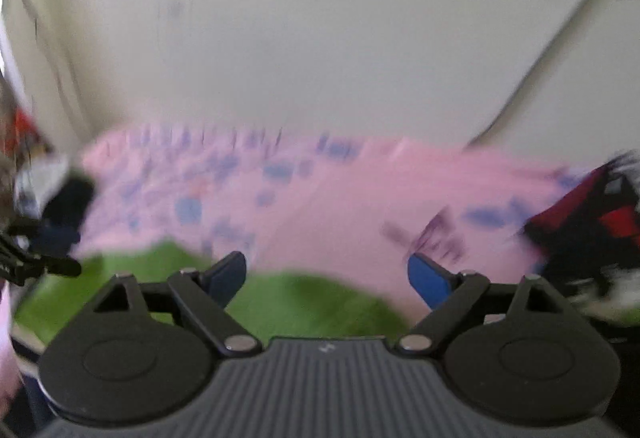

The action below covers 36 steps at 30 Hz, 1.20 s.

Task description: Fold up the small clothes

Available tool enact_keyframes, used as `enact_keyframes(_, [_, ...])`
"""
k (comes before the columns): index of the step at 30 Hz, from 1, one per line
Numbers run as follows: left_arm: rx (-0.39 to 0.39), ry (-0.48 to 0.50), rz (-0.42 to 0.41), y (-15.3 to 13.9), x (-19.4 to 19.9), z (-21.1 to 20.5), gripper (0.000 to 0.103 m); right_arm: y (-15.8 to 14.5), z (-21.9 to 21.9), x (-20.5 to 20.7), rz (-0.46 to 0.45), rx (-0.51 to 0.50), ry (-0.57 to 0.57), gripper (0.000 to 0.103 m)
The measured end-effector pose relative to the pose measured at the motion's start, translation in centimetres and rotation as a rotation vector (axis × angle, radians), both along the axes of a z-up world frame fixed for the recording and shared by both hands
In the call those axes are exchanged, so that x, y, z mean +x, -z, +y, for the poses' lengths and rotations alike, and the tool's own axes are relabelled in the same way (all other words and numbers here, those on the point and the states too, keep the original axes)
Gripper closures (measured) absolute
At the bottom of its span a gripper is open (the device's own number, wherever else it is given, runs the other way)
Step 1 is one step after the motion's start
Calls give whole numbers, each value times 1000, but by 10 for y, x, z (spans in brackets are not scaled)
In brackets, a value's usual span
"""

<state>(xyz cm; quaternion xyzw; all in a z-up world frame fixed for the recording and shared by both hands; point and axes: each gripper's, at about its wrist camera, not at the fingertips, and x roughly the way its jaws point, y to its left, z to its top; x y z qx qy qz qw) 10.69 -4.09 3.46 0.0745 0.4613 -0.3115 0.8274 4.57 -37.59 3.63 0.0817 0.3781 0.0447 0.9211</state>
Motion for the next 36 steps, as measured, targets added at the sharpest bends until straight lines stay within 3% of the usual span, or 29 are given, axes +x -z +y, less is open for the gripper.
enact_keyframes(2, [32,36,0,7,-12,-5,53,13,13,1,76,-20,-54,28])
enact_keyframes(3, [65,44,-49,6,-22,-6,81,18,21,-3,88,-36,-76,32])
enact_keyframes(4, [96,62,-76,4,-30,-9,93,17,29,-10,71,-74,-97,55])
enact_keyframes(5, [101,64,-87,-1,-38,-9,94,13,37,-18,46,-125,-106,94])
enact_keyframes(9, [121,22,-230,-22,-43,-7,94,-20,54,-37,-75,-207,-73,94])
enact_keyframes(13, [47,-76,-332,-64,-18,-11,94,-69,60,-38,-273,-291,-4,96])
enact_keyframes(16, [9,-139,-404,-93,9,-28,94,-95,54,-23,-375,-294,70,96])
enact_keyframes(18, [16,-194,-412,-98,36,-50,94,-96,49,1,-413,-304,145,95])
enact_keyframes(19, [34,-217,-406,-92,50,-62,88,-88,46,17,-420,-332,204,79])
enact_keyframes(20, [84,-232,-407,-80,65,-78,79,-74,43,35,-406,-370,250,50])
enact_keyframes(21, [163,-245,-398,-63,78,-93,74,-57,40,53,-350,-425,300,47])
enact_keyframes(23, [263,-264,-323,-35,93,-99,80,-32,31,67,-236,-435,324,67])
enact_keyframes(24, [240,-264,-278,-28,94,-91,79,-24,24,62,-207,-390,323,66])
enact_keyframes(28, [56,-246,-195,-36,62,-24,74,-16,-1,-9,-216,-177,250,63])
enact_keyframes(29, [22,-239,-191,-42,50,-7,67,-15,-4,-38,-220,-142,216,60])
enact_keyframes(30, [-3,-228,-182,-47,39,9,59,-14,-7,-59,-222,-122,187,57])
enact_keyframes(32, [-42,-196,-141,-51,1,39,52,-8,-8,-114,-223,-84,135,48])
enact_keyframes(36, [-64,-122,5,-36,-60,76,50,13,-4,-198,-159,-69,152,48])
